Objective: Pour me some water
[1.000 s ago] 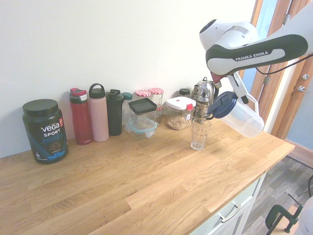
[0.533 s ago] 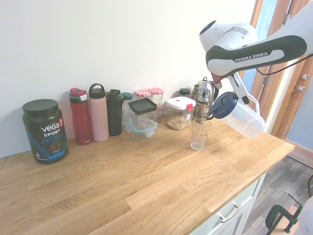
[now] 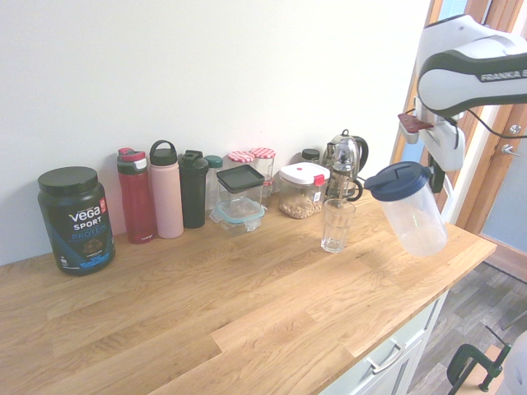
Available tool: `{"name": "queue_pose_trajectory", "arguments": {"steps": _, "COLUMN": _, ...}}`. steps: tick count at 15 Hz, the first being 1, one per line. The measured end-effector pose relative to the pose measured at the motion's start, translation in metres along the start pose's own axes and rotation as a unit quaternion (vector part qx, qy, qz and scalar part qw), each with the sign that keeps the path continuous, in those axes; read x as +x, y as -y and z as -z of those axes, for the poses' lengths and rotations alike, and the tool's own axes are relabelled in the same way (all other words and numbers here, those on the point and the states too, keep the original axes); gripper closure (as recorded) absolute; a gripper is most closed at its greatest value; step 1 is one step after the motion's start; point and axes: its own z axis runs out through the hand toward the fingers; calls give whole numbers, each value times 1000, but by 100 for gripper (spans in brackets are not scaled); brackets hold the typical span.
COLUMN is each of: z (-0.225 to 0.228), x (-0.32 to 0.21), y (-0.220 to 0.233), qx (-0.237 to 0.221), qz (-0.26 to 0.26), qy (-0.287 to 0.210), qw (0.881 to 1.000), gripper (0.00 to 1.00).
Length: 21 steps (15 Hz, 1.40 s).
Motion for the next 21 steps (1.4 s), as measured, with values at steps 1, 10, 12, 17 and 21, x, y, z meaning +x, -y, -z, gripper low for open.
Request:
{"name": "queue_pose_trajectory", "arguments": {"steps": 1, "z": -1, "x": -14, "y": 8, "qx": 18, "qz": 2, "qy": -16, "qw": 1000, "gripper": 100}}
{"name": "queue_pose_trajectory", "arguments": {"steps": 10, "z": 53, "x": -35, "y": 129, "qx": 190, "qz": -199, "qy": -93, "qw": 957, "gripper": 100}}
{"name": "queue_pose_trajectory", "arguments": {"steps": 12, "z": 61, "x": -20, "y": 172, "qx": 206, "qz": -253, "qy": -113, "qw": 939, "gripper": 100}}
{"name": "queue_pose_trajectory", "arguments": {"steps": 17, "z": 71, "x": 9, "y": 256, "qx": 227, "qz": -300, "qy": -170, "qw": 911, "gripper": 100}}
{"name": "queue_pose_trajectory", "arguments": {"steps": 21, "z": 54, "x": 38, "y": 292, "qx": 248, "qz": -305, "qy": -164, "qw": 905, "gripper": 100}}
